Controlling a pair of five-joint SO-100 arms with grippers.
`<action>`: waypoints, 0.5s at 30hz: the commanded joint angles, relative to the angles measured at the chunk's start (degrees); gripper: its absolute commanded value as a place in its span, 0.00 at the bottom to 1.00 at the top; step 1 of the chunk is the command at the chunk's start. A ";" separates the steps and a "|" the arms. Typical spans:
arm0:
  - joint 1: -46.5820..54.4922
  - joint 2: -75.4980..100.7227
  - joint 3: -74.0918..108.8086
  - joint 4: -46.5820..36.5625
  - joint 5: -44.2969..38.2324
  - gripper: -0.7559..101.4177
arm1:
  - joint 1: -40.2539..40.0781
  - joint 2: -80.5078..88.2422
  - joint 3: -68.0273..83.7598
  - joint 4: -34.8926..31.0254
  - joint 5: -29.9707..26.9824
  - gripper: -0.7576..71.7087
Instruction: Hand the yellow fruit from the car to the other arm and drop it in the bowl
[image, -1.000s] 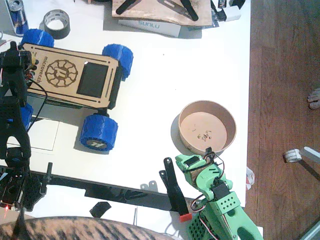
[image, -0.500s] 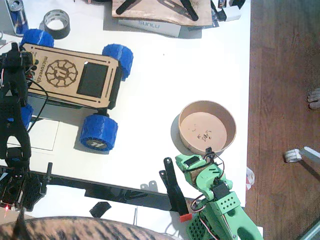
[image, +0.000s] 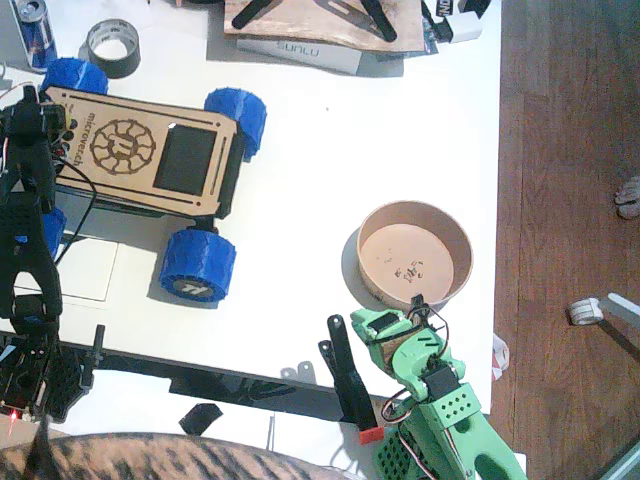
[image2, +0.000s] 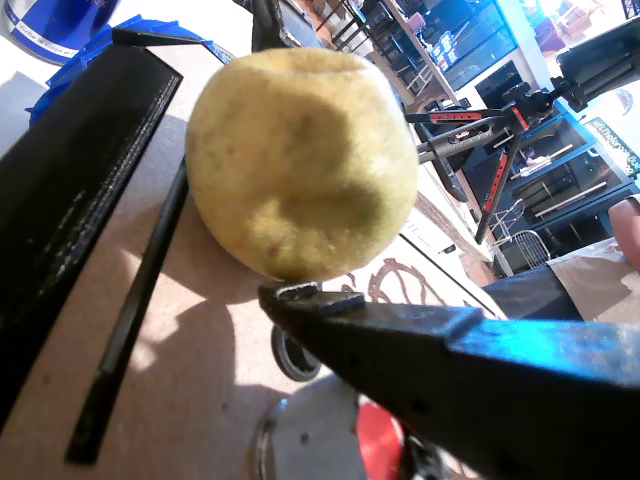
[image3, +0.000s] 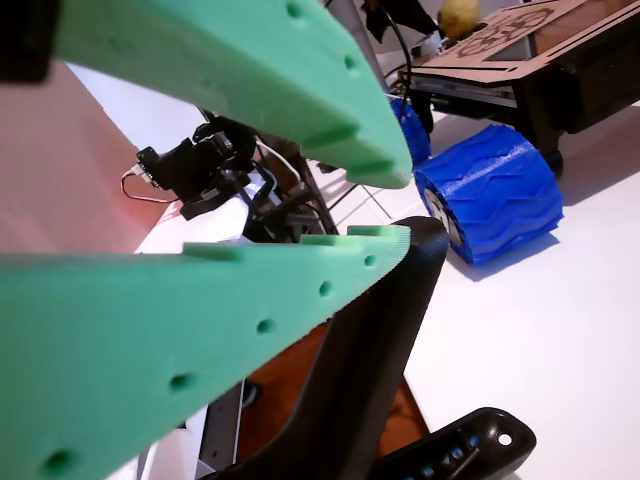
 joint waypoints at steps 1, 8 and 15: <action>1.76 0.62 -2.64 -2.20 0.09 0.48 | -0.62 0.35 -0.26 0.44 -0.79 0.01; 1.76 0.44 -2.64 -2.29 0.09 0.48 | -0.62 0.35 -0.26 0.44 -0.88 0.01; 1.67 0.44 -2.64 -2.11 0.09 0.45 | -0.70 0.44 -0.26 0.62 -0.97 0.01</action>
